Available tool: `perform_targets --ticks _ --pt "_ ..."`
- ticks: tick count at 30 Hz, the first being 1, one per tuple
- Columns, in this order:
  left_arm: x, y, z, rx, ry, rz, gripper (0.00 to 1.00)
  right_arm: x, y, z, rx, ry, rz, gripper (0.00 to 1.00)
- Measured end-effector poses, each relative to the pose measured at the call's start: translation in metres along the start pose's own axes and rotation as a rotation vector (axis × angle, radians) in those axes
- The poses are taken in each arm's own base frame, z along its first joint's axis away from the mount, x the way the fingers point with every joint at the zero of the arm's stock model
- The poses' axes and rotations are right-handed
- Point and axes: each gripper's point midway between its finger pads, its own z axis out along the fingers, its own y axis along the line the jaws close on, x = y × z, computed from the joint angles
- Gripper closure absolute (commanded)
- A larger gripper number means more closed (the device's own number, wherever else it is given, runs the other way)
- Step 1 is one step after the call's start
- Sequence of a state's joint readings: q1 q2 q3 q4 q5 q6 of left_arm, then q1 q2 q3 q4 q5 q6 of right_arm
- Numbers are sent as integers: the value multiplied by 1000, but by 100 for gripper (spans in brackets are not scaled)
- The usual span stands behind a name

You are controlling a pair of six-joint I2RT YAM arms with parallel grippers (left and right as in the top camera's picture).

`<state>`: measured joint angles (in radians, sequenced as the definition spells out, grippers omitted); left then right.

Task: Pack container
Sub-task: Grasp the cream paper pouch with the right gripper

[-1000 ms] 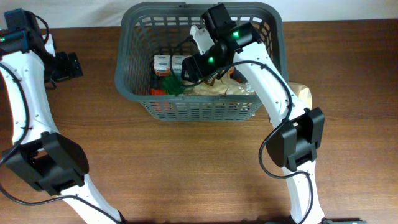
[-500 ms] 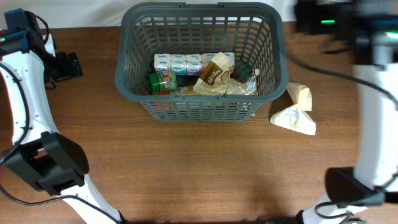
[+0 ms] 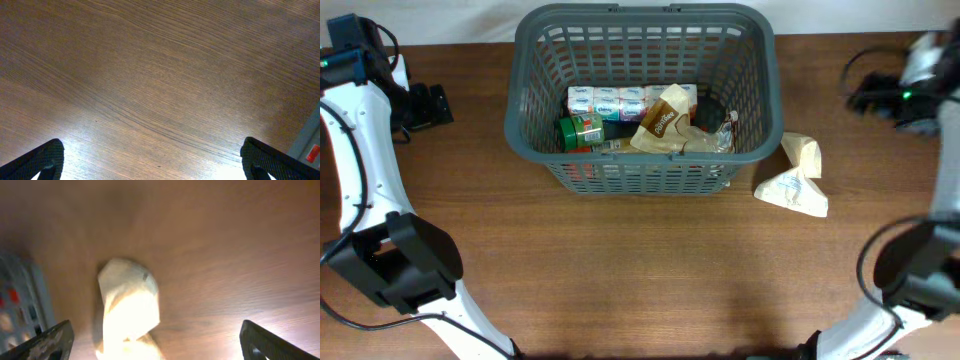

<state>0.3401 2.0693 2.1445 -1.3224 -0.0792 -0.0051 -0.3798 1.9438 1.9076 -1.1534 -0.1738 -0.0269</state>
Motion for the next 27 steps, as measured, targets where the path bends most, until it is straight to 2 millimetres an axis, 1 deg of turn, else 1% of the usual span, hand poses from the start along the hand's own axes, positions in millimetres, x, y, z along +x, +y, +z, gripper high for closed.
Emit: perform_targets --ticks 1,3,4,6,8,12,16,22,23,24,25,26,27 --pt "0 0 0 0 0 0 1 15 8 28 -19 57 -13 1" --pt "0 0 0 0 0 0 1 24 15 45 -31 78 -28 1" --pt "0 0 0 0 0 0 0 25 21 53 -42 69 -41 1" --pt "0 0 0 0 0 0 1 26 26 65 -54 55 -54 1" --pt "0 0 0 0 0 0 1 31 27 78 -64 62 -56 1" --pt "0 0 0 0 0 0 1 53 28 108 -72 133 -52 1" --pt "0 0 0 0 0 0 1 68 34 124 -82 184 -62 1" --pt "0 0 0 0 0 0 1 82 44 143 -92 232 -82 2" --pt "0 0 0 0 0 0 1 85 46 147 -94 243 -87 5" --pt "0 0 0 0 0 0 1 88 48 150 -95 253 -91 14" --pt "0 0 0 0 0 0 1 91 49 153 -95 262 -93 16" --pt "0 0 0 0 0 0 1 93 51 155 -96 269 -94 27" --pt "0 0 0 0 0 0 1 95 51 157 -96 276 -93 32"
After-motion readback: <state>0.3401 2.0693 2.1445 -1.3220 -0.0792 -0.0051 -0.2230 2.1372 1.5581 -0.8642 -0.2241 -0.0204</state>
